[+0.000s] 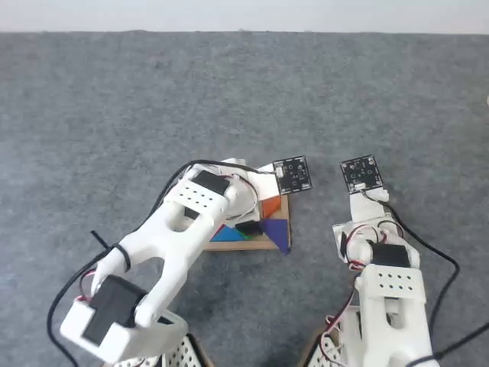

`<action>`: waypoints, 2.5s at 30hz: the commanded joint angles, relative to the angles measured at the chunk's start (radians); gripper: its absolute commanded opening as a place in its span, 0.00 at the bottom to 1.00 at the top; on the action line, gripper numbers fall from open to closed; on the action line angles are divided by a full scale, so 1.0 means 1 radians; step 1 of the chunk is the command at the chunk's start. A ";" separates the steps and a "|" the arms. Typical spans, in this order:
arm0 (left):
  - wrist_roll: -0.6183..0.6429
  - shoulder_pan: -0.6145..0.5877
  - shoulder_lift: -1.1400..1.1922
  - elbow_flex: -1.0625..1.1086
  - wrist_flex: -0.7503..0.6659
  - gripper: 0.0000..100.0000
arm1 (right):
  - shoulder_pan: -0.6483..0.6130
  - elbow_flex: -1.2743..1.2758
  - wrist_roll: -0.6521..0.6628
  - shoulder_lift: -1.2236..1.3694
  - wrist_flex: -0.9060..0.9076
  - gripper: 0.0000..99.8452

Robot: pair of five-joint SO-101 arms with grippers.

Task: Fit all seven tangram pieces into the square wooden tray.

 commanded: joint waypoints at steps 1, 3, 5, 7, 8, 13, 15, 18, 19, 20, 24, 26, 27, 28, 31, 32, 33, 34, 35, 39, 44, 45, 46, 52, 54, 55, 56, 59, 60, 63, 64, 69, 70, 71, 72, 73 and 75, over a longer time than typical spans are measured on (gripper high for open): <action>0.020 0.002 0.054 -0.061 -0.080 0.35 | 0.004 -0.060 0.005 -0.033 0.010 0.05; 0.034 -0.011 0.100 -0.104 -0.084 0.35 | 0.004 -0.060 0.005 -0.033 0.010 0.05; 0.037 -0.026 0.144 -0.153 -0.086 0.35 | 0.004 -0.060 0.005 -0.033 0.010 0.05; 0.037 -0.049 0.187 -0.197 -0.086 0.35 | 0.004 -0.060 0.005 -0.033 0.010 0.05; 0.038 -0.058 0.203 -0.220 -0.087 0.35 | 0.004 -0.060 0.005 -0.033 0.010 0.05; 0.040 -0.092 0.222 -0.294 -0.081 0.35 | 0.004 -0.060 0.006 -0.033 0.010 0.05; 0.040 -0.092 0.204 -0.298 -0.080 0.35 | 0.004 -0.060 0.006 -0.033 0.008 0.05; 0.040 -0.080 0.141 -0.286 -0.049 0.35 | 0.004 -0.060 0.006 -0.033 0.007 0.05; 0.041 -0.066 0.115 -0.278 -0.034 0.35 | 0.004 -0.060 0.006 -0.033 0.007 0.05; 0.041 -0.054 0.091 -0.272 -0.015 0.35 | 0.004 -0.060 0.005 -0.033 0.007 0.05; 0.114 0.025 -0.026 -0.217 0.035 0.35 | 0.004 -0.060 0.005 -0.033 0.005 0.05; 0.173 0.068 -0.081 -0.199 0.037 0.35 | 0.012 -0.061 0.005 -0.033 0.008 0.05; 0.203 0.091 -0.100 -0.189 0.035 0.35 | 0.016 -0.061 0.003 -0.033 0.010 0.05; 0.224 0.110 -0.106 -0.179 0.035 0.35 | 0.031 -0.061 -0.012 -0.033 0.010 0.05; 0.264 0.152 -0.097 -0.150 0.017 0.35 | 0.105 -0.098 -0.071 -0.027 0.024 0.05; 0.279 0.155 -0.086 -0.137 0.000 0.35 | 0.125 -0.109 -0.081 -0.025 0.035 0.05; 0.290 0.158 -0.071 -0.128 -0.020 0.35 | 0.140 -0.114 -0.091 -0.030 0.041 0.05; 0.292 0.160 -0.055 -0.119 -0.040 0.35 | 0.153 -0.118 -0.097 -0.031 0.045 0.05; 0.293 0.163 -0.037 -0.116 -0.051 0.35 | 0.157 -0.118 -0.101 -0.031 0.045 0.05; 0.295 0.161 0.048 -0.128 -0.081 0.35 | 0.157 -0.121 -0.100 -0.025 0.045 0.05; 0.295 0.160 0.132 -0.143 -0.109 0.35 | 0.157 -0.121 -0.098 -0.025 0.044 0.05; 0.292 0.160 0.141 -0.147 -0.109 0.35 | 0.156 -0.121 -0.098 -0.025 0.044 0.05; 0.292 0.157 0.146 -0.147 -0.109 0.35 | 0.156 -0.121 -0.098 -0.025 0.044 0.05; 0.259 0.140 0.144 -0.137 -0.081 0.35 | 0.156 -0.121 -0.097 -0.025 0.042 0.05; 0.258 0.118 0.144 -0.137 -0.080 0.35 | 0.156 -0.121 -0.097 -0.025 0.042 0.05; 0.249 0.109 0.144 -0.136 -0.080 0.35 | 0.156 -0.121 -0.097 -0.024 0.041 0.05; 0.233 0.100 0.144 -0.136 -0.074 0.35 | 0.156 -0.121 -0.097 -0.024 0.041 0.05; 0.213 0.086 0.146 -0.136 -0.044 0.35 | 0.156 -0.121 -0.097 -0.024 0.041 0.05; 0.209 0.081 0.146 -0.136 -0.044 0.35 | 0.156 -0.121 -0.097 -0.024 0.039 0.05; 0.204 0.078 0.144 -0.136 -0.044 0.35 | 0.156 -0.121 -0.097 -0.024 0.039 0.05; 0.204 0.078 0.144 -0.136 -0.044 0.35 | 0.156 -0.121 -0.097 -0.024 0.039 0.05; 0.190 0.078 0.144 -0.136 -0.037 0.35 | 0.156 -0.120 -0.097 -0.024 0.038 0.05; 0.176 0.077 0.144 -0.137 -0.017 0.35 | 0.156 -0.120 -0.097 -0.024 0.038 0.05; 0.170 0.077 0.144 -0.137 -0.002 0.35 | 0.156 -0.120 -0.097 -0.024 0.038 0.05; 0.169 0.077 0.144 -0.139 0.008 0.35 | 0.156 -0.120 -0.097 -0.024 0.038 0.05; 0.167 0.075 0.144 -0.139 0.008 0.35 | 0.156 -0.120 -0.097 -0.024 0.038 0.05; 0.167 0.057 0.144 -0.140 0.009 0.35 | 0.156 -0.120 -0.097 -0.024 0.038 0.05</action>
